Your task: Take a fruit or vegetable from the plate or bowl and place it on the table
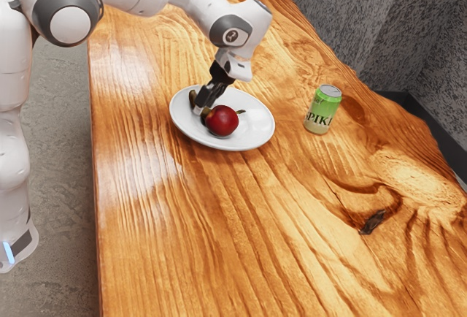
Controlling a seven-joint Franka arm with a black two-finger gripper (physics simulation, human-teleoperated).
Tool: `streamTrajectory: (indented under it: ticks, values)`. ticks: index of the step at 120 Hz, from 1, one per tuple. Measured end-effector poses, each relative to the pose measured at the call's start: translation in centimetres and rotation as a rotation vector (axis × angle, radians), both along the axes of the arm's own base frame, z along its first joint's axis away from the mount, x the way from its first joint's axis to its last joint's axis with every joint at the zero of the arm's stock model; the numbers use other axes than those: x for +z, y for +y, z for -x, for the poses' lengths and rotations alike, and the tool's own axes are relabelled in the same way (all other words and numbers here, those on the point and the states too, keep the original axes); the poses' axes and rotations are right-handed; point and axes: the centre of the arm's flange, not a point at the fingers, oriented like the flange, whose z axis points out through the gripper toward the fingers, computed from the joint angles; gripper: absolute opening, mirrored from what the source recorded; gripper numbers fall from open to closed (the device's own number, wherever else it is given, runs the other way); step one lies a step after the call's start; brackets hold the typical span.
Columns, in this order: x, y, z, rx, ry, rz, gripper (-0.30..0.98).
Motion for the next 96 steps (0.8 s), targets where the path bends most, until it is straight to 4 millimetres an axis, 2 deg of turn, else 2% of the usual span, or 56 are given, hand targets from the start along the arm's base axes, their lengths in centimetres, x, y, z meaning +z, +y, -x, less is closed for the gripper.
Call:
streamTrajectory:
  ticks: [22, 39, 68, 76, 84, 96]
  values:
    - [-0.8, -0.1, 0.2, 0.004, 0.011, 0.002, 0.38]
    - [-0.9, 0.0, 0.2, 0.008, 0.008, 0.000, 0.22]
    - [0.4, 0.1, 0.2, 0.024, -0.008, -0.032, 0.19]
    - [1.6, 0.3, -0.1, 0.028, -0.023, -0.045, 0.18]
    - [4.6, 0.6, -0.6, 0.034, -0.064, -0.074, 0.17]
    - [10.6, 0.9, -1.5, 0.043, -0.140, -0.118, 0.17]
